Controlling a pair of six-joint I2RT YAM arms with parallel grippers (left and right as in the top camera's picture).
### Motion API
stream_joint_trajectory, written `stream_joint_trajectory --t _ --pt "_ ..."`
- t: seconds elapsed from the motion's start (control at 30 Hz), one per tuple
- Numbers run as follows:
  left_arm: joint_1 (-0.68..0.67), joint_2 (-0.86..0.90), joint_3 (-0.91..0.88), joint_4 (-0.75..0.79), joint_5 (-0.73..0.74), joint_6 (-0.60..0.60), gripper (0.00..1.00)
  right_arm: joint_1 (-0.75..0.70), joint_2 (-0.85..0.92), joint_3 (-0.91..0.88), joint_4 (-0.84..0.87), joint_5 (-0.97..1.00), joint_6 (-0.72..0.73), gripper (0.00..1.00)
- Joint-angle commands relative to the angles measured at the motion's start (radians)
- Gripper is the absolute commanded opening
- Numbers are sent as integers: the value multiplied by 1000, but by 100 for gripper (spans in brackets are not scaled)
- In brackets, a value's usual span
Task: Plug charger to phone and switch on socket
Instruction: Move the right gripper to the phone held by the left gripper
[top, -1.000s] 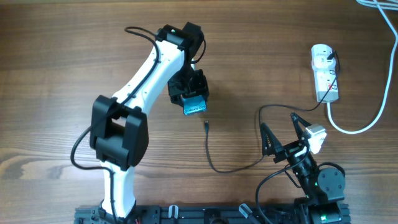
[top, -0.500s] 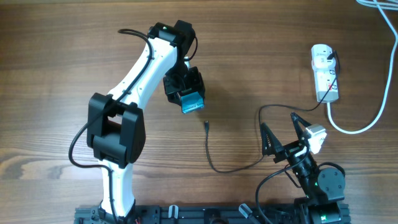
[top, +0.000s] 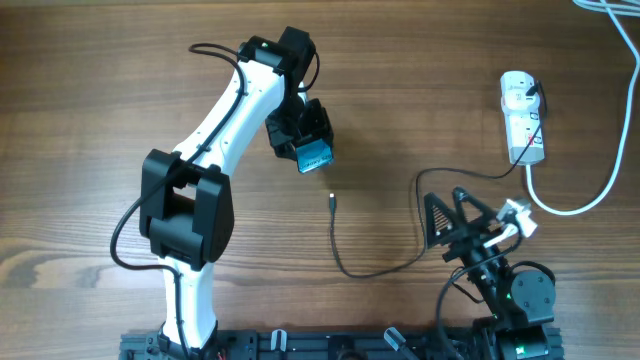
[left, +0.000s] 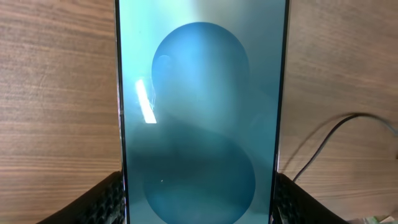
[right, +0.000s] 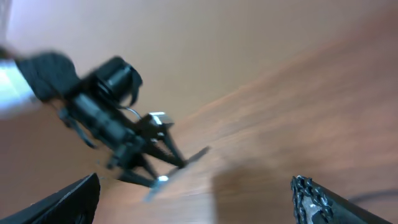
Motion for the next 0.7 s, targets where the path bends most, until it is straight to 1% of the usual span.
stream_joint_trajectory --t 0.0,0.07,0.13,0.27,0.47,0.5,0.67 --pt "0 1 -4 11 19 -37 7 4 -9 -2 3 -20 397 100" --pt "0 1 -4 21 19 -44 7 4 -9 -2 3 -32 461 100" --pt "0 1 -4 28 19 -48 7 4 -7 -2 4 -57 463 100" --pt "0 1 -4 41 19 -48 7 4 33 -2 11 -145 386 100" --pt "0 1 -4 65 19 -70 7 4 199 30 82 -241 299 98" --pt "0 1 -4 69 19 -71 7 4 267 67 84 -247 267 95" --pt "0 1 -4 81 19 -96 7 23 502 182 86 -271 207 81"
